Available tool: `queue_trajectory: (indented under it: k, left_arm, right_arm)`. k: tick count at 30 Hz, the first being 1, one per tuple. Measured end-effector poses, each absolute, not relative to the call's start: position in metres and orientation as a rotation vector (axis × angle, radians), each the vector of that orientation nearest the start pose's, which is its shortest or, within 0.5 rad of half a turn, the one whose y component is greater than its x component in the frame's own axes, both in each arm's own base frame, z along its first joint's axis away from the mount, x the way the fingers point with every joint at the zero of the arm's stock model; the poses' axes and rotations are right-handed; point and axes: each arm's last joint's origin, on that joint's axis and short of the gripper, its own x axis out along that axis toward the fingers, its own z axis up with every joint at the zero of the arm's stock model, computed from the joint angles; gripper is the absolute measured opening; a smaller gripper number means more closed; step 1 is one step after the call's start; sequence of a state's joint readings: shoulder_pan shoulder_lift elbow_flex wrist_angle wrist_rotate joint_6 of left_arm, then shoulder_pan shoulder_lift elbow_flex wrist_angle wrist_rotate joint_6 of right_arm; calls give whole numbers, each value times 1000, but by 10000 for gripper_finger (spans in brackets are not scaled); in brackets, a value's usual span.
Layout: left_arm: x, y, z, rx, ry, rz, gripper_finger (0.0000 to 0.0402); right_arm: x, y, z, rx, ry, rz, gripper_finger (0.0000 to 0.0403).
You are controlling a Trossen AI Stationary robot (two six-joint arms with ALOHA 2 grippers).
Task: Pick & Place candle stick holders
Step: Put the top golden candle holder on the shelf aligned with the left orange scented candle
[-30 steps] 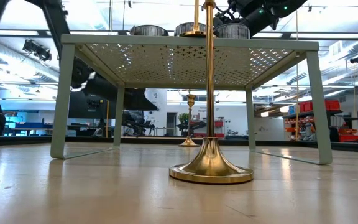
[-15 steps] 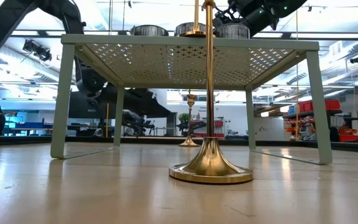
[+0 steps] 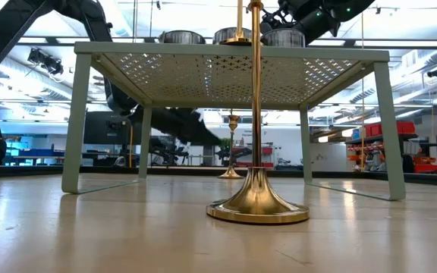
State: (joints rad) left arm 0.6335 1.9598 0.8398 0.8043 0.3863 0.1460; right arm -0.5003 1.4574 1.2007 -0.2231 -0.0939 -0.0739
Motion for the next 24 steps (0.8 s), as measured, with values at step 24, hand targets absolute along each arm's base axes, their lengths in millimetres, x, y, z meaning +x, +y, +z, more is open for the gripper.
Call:
queue_trajectory:
  k: [24]
  left_arm:
    - [341, 219, 117, -90, 299, 250, 142]
  right_arm:
    - [286, -155, 288, 75, 502, -432, 400]
